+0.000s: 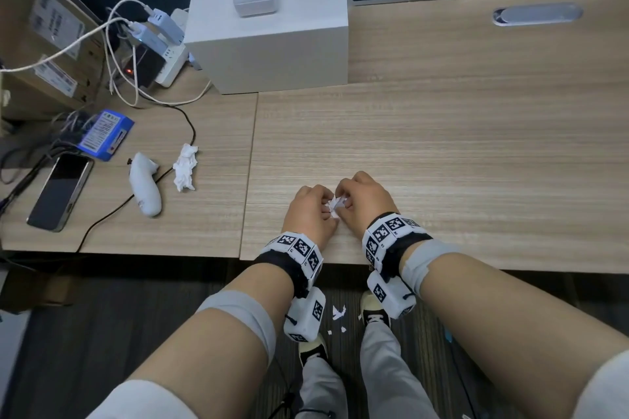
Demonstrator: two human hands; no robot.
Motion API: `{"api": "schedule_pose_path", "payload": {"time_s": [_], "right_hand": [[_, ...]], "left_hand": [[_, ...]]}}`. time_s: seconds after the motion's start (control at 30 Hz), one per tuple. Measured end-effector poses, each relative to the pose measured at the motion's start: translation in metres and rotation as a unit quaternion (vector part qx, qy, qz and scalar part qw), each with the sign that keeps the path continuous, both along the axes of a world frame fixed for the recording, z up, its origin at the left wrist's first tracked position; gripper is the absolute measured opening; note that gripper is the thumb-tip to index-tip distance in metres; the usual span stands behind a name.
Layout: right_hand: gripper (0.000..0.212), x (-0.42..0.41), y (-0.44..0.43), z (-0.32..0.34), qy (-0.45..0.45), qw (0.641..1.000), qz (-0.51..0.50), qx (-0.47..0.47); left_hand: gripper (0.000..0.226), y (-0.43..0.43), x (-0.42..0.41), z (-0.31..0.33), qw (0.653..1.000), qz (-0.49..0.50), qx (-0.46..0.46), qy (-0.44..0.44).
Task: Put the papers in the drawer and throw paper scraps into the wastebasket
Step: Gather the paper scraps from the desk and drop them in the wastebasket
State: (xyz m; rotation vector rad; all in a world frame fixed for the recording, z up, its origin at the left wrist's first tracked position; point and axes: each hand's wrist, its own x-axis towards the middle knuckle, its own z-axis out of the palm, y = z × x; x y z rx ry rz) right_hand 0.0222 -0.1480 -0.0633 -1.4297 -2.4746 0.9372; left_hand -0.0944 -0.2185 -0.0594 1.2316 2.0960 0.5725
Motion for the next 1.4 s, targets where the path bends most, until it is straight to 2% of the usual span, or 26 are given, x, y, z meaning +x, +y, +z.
{"api": "schedule_pose_path", "payload": {"time_s": [0.17,0.3,0.4,0.53,0.63,0.73,0.8,0.9,1.0,1.13,1.27,1.4], "right_hand": [[0.015,0.065,0.023,0.014,-0.046,0.998,-0.020,0.038],[0.019,0.147,0.044,0.001,-0.096,0.993,-0.035,0.056],[0.020,0.225,0.063,-0.021,-0.115,0.992,-0.044,0.034],[0.019,0.333,0.089,-0.063,-0.135,0.986,-0.087,-0.051],[0.016,0.393,0.102,-0.097,-0.084,0.966,-0.201,-0.137],[0.007,0.438,0.111,-0.135,-0.017,0.935,-0.295,-0.198],[0.002,0.459,0.114,-0.161,0.014,0.909,-0.343,-0.235],[0.008,0.479,0.119,-0.193,0.082,0.855,-0.411,-0.305],[0.014,0.492,0.120,-0.215,0.102,0.836,-0.426,-0.330],[0.009,0.503,0.121,-0.232,0.113,0.834,-0.427,-0.331],[0.013,0.508,0.123,-0.232,0.145,0.822,-0.439,-0.332],[0.012,0.502,0.131,-0.233,0.161,0.822,-0.448,-0.312]], "left_hand": [[0.018,0.038,0.070,0.008,0.998,-0.010,-0.015,0.059],[0.013,0.069,0.154,-0.004,0.994,-0.041,-0.049,0.085],[0.016,0.093,0.229,-0.028,0.990,-0.084,-0.068,0.095],[0.019,0.116,0.326,-0.076,0.986,-0.114,-0.089,0.082],[0.020,0.128,0.370,-0.110,0.987,-0.103,-0.100,0.067],[0.013,0.138,0.398,-0.146,0.993,-0.048,-0.106,0.004],[0.009,0.142,0.412,-0.166,0.991,0.005,-0.124,-0.046],[0.007,0.148,0.427,-0.193,0.983,0.066,-0.143,-0.097],[0.013,0.149,0.431,-0.216,0.978,0.092,-0.167,-0.081],[0.019,0.149,0.431,-0.240,0.979,0.023,-0.200,-0.036],[0.008,0.163,0.434,-0.244,0.982,-0.034,-0.183,0.034],[0.013,0.186,0.440,-0.242,0.982,-0.041,-0.168,0.069]]}}
